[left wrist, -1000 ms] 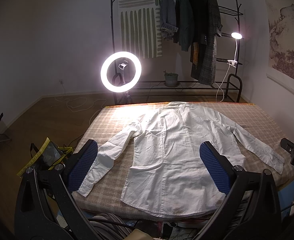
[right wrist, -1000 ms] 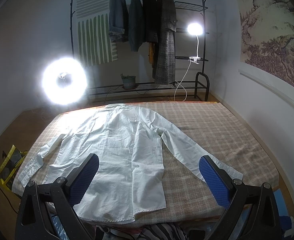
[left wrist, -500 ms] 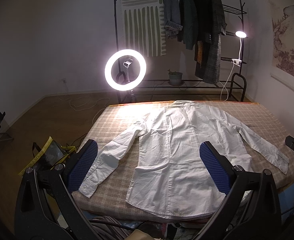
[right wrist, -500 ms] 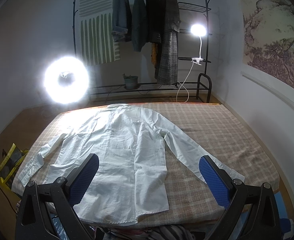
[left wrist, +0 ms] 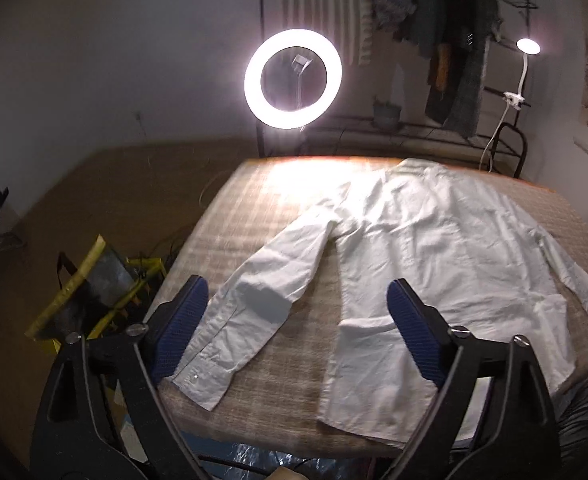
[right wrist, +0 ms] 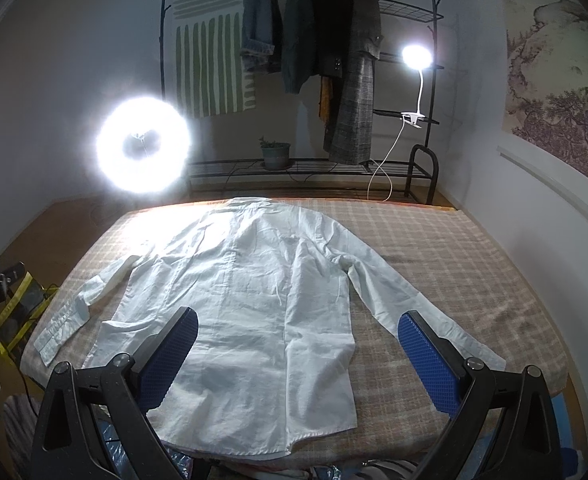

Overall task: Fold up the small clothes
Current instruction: 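Move the left gripper to the shirt's side edge and close on it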

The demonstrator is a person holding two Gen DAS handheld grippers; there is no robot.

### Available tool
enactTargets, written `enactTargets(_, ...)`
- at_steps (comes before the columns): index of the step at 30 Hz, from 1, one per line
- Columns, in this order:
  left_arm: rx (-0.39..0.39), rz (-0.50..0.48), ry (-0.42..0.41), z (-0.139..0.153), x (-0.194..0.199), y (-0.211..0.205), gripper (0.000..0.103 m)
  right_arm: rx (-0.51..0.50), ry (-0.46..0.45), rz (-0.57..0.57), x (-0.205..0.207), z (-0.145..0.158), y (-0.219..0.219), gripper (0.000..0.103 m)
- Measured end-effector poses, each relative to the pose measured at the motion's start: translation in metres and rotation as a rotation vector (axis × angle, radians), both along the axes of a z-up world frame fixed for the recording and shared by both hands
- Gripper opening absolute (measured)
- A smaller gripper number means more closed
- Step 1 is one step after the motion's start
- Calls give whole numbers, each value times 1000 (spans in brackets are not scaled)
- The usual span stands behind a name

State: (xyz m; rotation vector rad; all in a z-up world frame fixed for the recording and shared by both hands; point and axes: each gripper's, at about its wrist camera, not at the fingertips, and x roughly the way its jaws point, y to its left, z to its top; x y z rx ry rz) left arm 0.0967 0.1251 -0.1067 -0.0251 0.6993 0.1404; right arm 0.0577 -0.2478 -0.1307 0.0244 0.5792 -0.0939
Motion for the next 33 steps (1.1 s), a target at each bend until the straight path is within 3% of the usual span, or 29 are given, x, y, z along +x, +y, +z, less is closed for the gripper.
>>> enactTargets(3, 0, 47, 66, -30, 17, 29, 84, 10, 15, 10, 8, -7, 4, 101)
enactTargets(7, -23, 72, 144, -65, 34, 59, 83, 16, 33, 29, 17, -15, 13, 101)
enactTargets(11, -113, 96, 201, -91, 54, 94, 83, -5, 51, 57, 26, -22, 28, 101)
enactTargets(15, -200, 102, 232, -112, 73, 125, 83, -15, 67, 83, 35, -27, 41, 101)
enactTargets(19, -208, 120, 268, -136, 93, 148, 83, -6, 91, 118, 44, -32, 56, 101)
enactTargets(21, -251, 126, 290, -150, 100, 160, 83, -2, 102, 145, 49, -35, 64, 100)
enactTargets(25, -274, 83, 319, -167, 106, 164, 83, -9, 125, 183, 63, -40, 82, 100)
enactTargets(28, -250, 54, 345, -177, 108, 160, 66, 2, 136, 191, 75, -44, 93, 100)
enactTargets(31, -246, 52, 322, -178, 108, 159, 61, 29, 148, 197, 82, -47, 100, 100)
enactTargets(33, -237, 48, 313, -177, 108, 160, 40, 30, 155, 204, 86, -49, 107, 100)
